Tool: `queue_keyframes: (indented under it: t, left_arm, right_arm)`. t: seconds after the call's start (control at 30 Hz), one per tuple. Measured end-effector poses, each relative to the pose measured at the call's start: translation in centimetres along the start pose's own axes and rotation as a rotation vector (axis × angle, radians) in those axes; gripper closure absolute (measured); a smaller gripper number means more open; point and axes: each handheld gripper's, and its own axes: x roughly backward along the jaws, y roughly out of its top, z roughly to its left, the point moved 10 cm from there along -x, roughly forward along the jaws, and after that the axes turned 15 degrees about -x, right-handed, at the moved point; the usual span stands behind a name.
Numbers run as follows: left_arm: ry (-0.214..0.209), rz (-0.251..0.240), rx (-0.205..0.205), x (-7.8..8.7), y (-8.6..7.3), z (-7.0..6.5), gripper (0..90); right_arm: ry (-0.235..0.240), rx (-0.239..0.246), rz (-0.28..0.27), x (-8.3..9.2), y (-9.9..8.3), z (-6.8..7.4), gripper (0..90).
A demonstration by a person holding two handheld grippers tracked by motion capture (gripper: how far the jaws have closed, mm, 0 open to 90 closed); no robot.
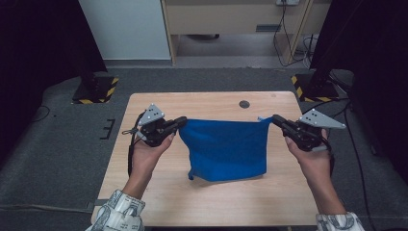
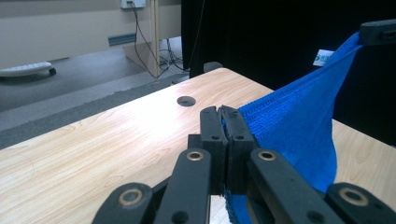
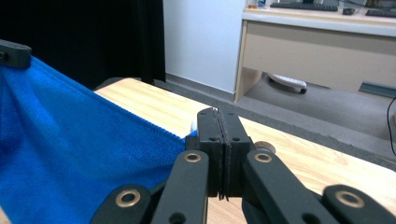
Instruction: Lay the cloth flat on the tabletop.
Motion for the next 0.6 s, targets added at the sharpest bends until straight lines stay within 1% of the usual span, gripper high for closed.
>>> queue_keyframes:
  t: [0.07, 0.1, 0.27, 0.43, 0.47, 0.57, 0.6]
  left_arm:
    - [0.0, 0.001, 0.007, -0.2, 0.0, 0.1, 88.7]
    - [0.004, 0.001, 0.004, -0.3, 0.0, 0.2, 88.7]
    - [0.005, -0.003, 0.002, 0.0, 0.4, 0.1, 88.7]
    - [0.006, -0.015, -0.013, 0.7, 1.0, -0.4, 88.7]
    - [0.008, -0.022, -0.022, 1.1, 1.4, -0.6, 88.7]
    - [0.01, -0.036, -0.031, 2.1, 2.1, -0.9, 88.7]
    - [0.01, -0.036, -0.031, 2.1, 2.1, -0.9, 88.8]
  right_arm:
    - [-0.005, -0.003, 0.003, -0.3, 0.0, -0.1, 89.4]
    - [-0.005, -0.004, 0.003, -0.3, 0.0, -0.1, 89.4]
    - [-0.001, 0.0, -0.008, 0.1, 0.3, 0.1, 89.4]
    - [0.011, 0.004, -0.029, 1.0, 0.9, 0.7, 89.4]
    - [0.018, 0.006, -0.043, 1.5, 1.3, 1.0, 89.4]
    - [0.029, 0.012, -0.056, 2.3, 1.7, 1.6, 89.4]
    - [0.029, 0.012, -0.056, 2.3, 1.7, 1.6, 89.4]
